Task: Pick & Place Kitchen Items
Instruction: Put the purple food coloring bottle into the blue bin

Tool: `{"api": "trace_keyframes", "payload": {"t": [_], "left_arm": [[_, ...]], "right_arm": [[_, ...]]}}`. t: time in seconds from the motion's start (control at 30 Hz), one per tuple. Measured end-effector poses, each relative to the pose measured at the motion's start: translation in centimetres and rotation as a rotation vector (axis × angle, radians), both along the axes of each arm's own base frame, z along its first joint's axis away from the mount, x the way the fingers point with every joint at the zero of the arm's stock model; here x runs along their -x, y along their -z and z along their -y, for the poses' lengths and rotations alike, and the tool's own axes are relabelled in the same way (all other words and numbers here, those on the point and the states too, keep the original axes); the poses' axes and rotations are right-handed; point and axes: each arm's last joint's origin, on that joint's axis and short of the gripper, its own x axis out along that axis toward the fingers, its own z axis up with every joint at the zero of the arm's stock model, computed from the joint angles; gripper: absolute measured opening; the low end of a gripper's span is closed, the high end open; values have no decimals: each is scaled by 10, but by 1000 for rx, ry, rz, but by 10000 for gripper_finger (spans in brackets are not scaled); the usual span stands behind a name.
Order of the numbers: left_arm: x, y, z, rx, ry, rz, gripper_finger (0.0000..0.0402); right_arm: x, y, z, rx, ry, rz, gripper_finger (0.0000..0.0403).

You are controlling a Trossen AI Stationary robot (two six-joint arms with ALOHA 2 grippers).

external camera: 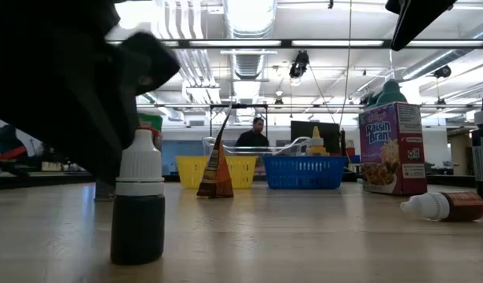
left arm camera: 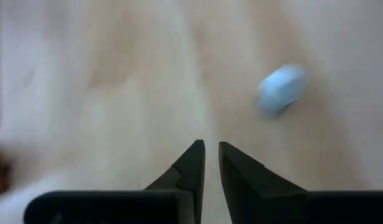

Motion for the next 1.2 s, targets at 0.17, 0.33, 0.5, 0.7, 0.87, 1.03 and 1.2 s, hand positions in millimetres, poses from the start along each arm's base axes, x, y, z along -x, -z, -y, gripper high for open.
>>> {"api": "trace_keyframes", "payload": {"t": [0.17, 0.33, 0.5, 0.7, 0.87, 1.03, 1.2], "left_arm": [[-2, 3, 3, 14, 65, 59, 53], [7, 17, -1, 54, -3, 5, 53], [16, 26, 4, 161, -119, 13, 53], [16, 25, 19, 219, -91, 54, 53], [18, 23, 25, 237, -78, 51, 60], [17, 23, 27, 290, -112, 61, 112], [14, 27, 31, 306, -97, 53, 180]], "right_arm": [[0, 2, 0, 2, 6, -4, 51], [1, 2, 0, -1, 4, -6, 58], [1, 3, 0, 2, 1, -9, 61], [0, 3, 0, 6, 4, -3, 51], [0, 3, 0, 5, 5, -2, 37], [0, 3, 0, 8, 3, 1, 33], [0, 3, 0, 9, 1, 1, 44]]}}
